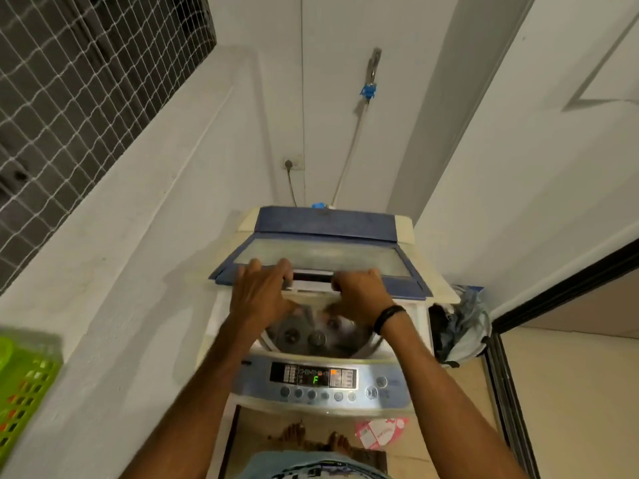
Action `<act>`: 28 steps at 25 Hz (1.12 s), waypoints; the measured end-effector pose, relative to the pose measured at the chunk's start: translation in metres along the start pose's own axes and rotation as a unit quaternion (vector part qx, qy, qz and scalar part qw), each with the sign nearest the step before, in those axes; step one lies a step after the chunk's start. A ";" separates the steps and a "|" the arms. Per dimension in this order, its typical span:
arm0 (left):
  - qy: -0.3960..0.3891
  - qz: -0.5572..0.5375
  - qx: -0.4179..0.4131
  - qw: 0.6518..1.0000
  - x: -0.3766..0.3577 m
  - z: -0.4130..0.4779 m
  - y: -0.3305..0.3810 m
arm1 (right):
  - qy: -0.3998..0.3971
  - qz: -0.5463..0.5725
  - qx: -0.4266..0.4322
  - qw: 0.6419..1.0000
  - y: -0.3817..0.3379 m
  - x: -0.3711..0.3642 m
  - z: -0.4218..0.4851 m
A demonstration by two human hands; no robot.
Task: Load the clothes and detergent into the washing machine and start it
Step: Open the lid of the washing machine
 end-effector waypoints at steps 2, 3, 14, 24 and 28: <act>0.106 -0.006 -0.024 0.994 0.041 0.029 -0.003 | 0.048 0.017 -0.020 0.998 0.010 0.059 0.025; 0.174 0.002 -0.039 0.984 0.055 0.044 -0.006 | 0.086 0.006 -0.025 0.996 0.017 0.083 0.039; 0.227 -0.067 -0.074 0.969 0.100 0.242 -0.011 | 0.251 0.023 -0.200 0.947 0.084 0.125 0.183; 0.275 -0.112 -0.076 0.952 0.093 0.219 -0.009 | 0.312 0.024 -0.178 0.933 0.077 0.110 0.156; 0.302 -0.153 -0.062 0.939 0.098 0.202 -0.001 | 0.342 0.051 -0.157 0.925 0.076 0.104 0.135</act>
Point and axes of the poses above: each hand's wrist, its own z-axis towards the middle knuckle, its own x-axis out of the back of the hand, y = z × x, the point moved 3 cm from there along z, towards the middle knuckle, and after that the axes turned 3 degrees about -z, right-handed, at the moved point
